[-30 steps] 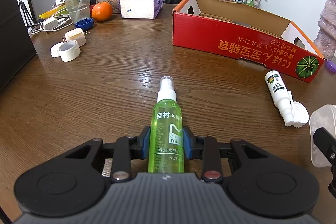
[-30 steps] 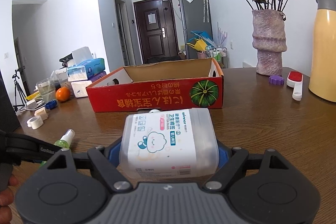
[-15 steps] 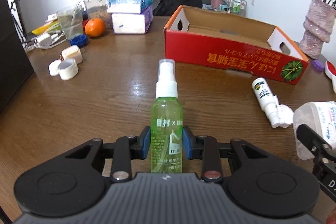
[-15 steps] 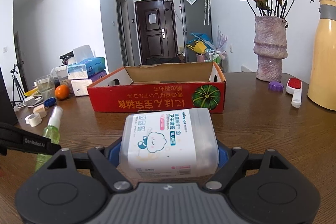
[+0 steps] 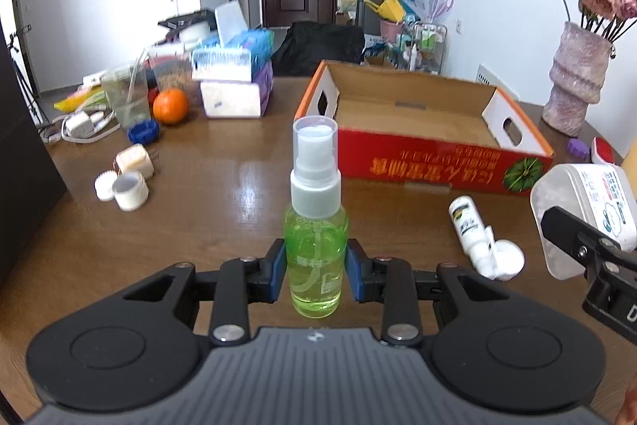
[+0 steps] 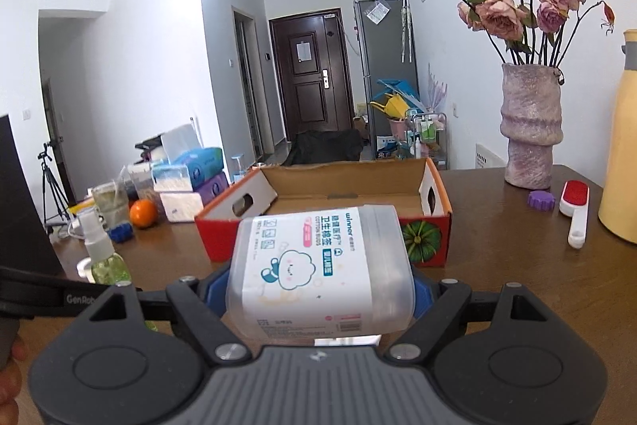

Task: Organize rigid objects
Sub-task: 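Carry the wipes pack with the right tool into the cardboard box and release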

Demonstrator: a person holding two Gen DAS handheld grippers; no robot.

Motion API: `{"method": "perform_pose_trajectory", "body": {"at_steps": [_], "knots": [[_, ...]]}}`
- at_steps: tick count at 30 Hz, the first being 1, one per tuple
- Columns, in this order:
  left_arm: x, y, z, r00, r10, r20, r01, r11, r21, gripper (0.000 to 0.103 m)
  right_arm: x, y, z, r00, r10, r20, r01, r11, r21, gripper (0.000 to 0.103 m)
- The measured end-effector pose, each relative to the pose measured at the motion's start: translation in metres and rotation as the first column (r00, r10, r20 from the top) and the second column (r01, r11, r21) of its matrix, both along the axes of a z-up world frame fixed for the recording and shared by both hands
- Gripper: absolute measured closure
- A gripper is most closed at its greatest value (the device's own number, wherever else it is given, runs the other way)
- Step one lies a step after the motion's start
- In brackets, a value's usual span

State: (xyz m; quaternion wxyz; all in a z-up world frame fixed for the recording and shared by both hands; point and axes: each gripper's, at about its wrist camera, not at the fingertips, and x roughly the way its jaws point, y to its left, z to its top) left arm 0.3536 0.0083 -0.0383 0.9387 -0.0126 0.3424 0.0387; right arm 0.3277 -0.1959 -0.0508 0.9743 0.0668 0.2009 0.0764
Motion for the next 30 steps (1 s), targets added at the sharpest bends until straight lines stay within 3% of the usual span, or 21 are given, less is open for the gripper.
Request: {"method": "perform_pose_trajectory", "body": {"at_steps": [18,30], "knots": [[0.040,-0.021,0.075,0.995,-0.039,0.093,0.035,0.998,0.042,0.071,0.049,-0.006,0.062,1.000,-0.014,0.014,0.014,1.000,-0.012,0.021],[0.105,-0.029,0.086,0.996,-0.016,0.083,0.013,0.999,0.038,0.071,0.112,-0.015,0.073,0.998,-0.046,-0.035,0.046,0.999,0.018,0.021]]}}
